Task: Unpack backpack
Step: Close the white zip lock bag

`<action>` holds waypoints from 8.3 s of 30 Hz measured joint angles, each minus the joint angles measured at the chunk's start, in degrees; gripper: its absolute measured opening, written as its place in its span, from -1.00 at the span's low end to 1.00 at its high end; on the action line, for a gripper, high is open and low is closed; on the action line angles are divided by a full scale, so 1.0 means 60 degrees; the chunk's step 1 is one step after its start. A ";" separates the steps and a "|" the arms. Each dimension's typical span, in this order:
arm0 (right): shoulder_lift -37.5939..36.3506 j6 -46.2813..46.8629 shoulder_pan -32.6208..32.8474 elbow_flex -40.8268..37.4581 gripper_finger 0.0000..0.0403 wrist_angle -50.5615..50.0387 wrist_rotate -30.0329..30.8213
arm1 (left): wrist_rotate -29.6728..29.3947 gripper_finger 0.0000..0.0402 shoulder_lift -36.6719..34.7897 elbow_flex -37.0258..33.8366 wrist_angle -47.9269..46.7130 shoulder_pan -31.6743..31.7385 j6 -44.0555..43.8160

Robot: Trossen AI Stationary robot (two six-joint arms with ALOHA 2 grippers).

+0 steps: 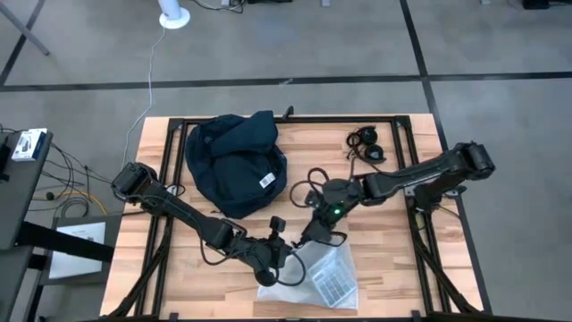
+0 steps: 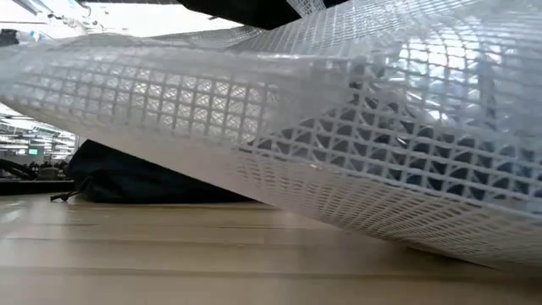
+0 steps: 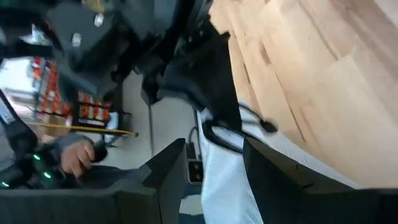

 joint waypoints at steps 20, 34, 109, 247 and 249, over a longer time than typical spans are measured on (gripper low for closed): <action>0.2057 0.0789 -0.0383 -0.0004 -0.24 0.3136 -0.1302 | -0.0106 -1.00 0.0000 0.0000 -0.0273 -0.0073 -0.0016; 0.2009 -0.0871 0.0275 -0.0004 -0.24 0.3864 -0.1500 | -0.0125 -1.00 0.0000 0.0000 -0.0725 -0.0115 -0.0701; 0.0818 -1.0478 0.3898 0.0040 -0.17 0.1377 0.8159 | 0.2280 -1.00 0.0000 0.0000 0.1413 0.0660 -0.5508; 0.1649 -1.2047 0.5191 0.3098 -0.07 -0.2796 1.1007 | 0.3291 -1.00 0.0112 -0.0007 0.3410 0.1142 -0.8324; 0.1892 -1.2270 0.5309 0.3198 -0.07 -0.2814 1.1589 | 0.3113 -1.00 0.0112 -0.0007 0.3416 0.1162 -0.8498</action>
